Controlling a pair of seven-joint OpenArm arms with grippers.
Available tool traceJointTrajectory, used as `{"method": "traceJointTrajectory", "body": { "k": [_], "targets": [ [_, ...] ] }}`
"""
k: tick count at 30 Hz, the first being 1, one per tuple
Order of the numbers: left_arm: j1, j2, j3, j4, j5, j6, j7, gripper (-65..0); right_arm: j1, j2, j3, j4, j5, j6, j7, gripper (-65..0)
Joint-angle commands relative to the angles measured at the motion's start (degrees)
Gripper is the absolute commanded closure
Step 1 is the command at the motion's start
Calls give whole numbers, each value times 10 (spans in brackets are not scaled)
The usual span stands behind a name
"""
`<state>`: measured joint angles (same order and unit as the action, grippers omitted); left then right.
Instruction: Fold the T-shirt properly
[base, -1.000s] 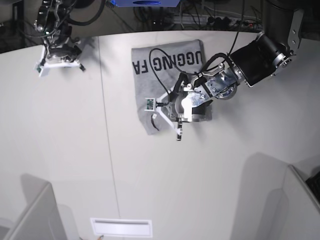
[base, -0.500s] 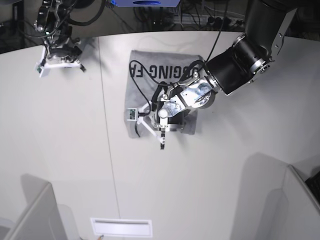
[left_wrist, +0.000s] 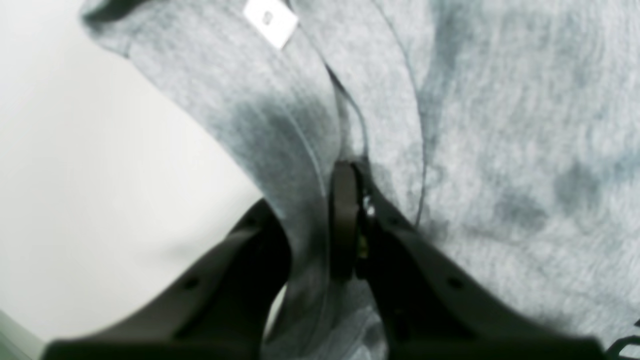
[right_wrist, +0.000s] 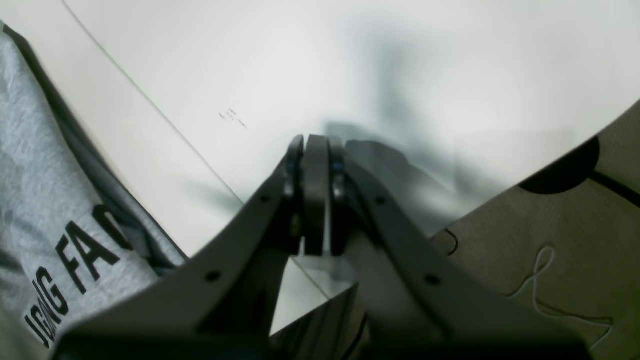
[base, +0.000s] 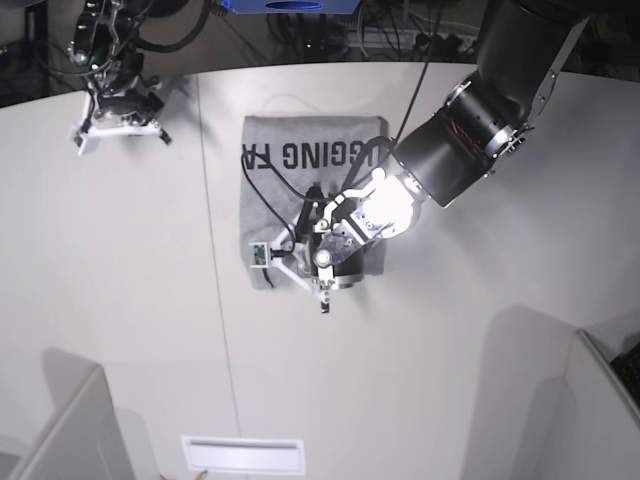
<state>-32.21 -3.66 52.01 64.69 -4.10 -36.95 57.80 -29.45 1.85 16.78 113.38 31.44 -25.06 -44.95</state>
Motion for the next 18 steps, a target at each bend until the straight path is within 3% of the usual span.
{"method": "traceJointTrajectory", "body": {
  "k": [1, 14, 18],
  "targets": [
    [7, -4, 5, -11, 2, -7, 6, 0, -1, 2, 1, 10, 1, 0, 9, 0],
    [-27, 0, 3, -5, 3, -7, 6, 0, 0, 2, 0, 10, 2, 1, 9, 0],
    [-41, 0, 1, 23, 3, -7, 6, -176, 0, 2, -1, 10, 2, 1, 9, 0]
  ]
}}
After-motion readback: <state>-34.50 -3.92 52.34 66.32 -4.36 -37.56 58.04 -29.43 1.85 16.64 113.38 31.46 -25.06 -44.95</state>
